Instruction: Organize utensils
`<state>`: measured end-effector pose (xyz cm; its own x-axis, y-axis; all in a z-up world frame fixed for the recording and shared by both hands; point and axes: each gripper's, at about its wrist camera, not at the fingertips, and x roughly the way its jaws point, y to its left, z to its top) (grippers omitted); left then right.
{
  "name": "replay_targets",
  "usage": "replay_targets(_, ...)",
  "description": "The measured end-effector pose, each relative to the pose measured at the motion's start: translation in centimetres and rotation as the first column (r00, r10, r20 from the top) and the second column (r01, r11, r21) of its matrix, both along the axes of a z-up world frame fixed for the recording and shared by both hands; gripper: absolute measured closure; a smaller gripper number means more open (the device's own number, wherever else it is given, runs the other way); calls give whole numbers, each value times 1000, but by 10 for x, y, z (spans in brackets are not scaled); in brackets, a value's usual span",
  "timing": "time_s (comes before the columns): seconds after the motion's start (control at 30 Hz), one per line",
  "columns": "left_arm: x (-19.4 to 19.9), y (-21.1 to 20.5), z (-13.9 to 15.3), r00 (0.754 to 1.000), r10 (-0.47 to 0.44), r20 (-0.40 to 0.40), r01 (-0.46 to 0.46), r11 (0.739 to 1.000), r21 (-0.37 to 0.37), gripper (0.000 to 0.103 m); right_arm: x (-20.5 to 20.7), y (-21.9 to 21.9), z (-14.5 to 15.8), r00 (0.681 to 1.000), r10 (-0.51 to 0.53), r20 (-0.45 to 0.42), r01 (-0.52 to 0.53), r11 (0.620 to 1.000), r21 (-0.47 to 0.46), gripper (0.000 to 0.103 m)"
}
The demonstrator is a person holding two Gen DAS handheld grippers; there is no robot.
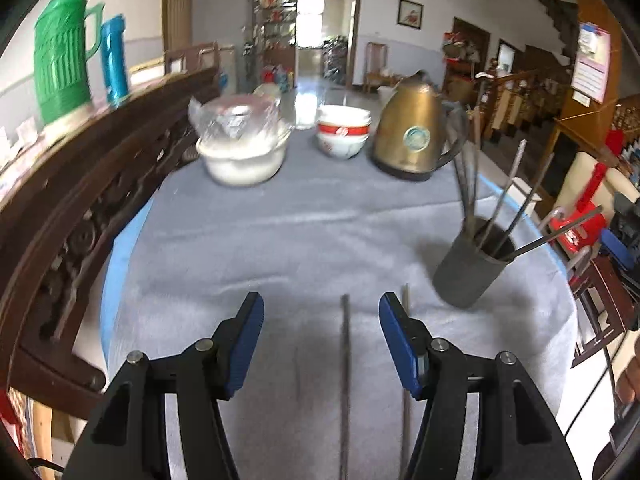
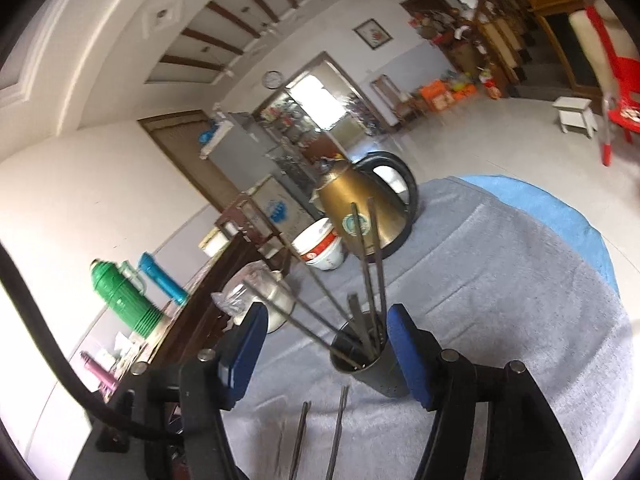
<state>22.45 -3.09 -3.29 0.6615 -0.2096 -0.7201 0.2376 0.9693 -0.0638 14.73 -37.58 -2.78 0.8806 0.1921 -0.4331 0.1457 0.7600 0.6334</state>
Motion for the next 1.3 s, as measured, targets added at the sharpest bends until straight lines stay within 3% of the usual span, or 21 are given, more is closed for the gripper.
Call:
replay_targets(0.17, -3, 3, -16, 1000, 11, -28, -10, 1000, 29, 42, -15, 19, -15, 995, 96, 12, -95, 995, -7, 37)
replay_targets(0.37, -13, 5, -23, 1000, 16, -20, -14, 996, 92, 42, -21, 54, -47, 985, 156, -71, -160, 986, -50, 37)
replay_targets(0.57, -24, 12, -25, 999, 34, 4, -34, 988, 154, 40, -8, 68, -72, 966, 153, -207, -171, 983, -72, 37)
replay_targets(0.77, -23, 15, -31, 999, 41, -17, -38, 989, 141, 40, -4, 60, -87, 951, 118, -286, -138, 989, -49, 37)
replay_targets(1.0, -22, 20, -34, 999, 39, -19, -36, 990, 137, 40, 5, 69, -89, 922, 91, -376, -151, 979, -134, 37)
replay_targets(1.07, -21, 22, -35, 999, 44, -19, -41, 989, 140, 40, 6, 73, -89, 918, 83, -387, -155, 975, -159, 39)
replay_targets(1.2, -19, 28, -37, 998, 53, -16, -50, 989, 136, 40, 10, 81, -89, 909, 76, -409, -170, 965, -198, 63)
replay_targets(1.3, -18, 31, -37, 998, 58, -14, -55, 990, 129, 40, 12, 88, -89, 905, 85, -417, -184, 962, -204, 64)
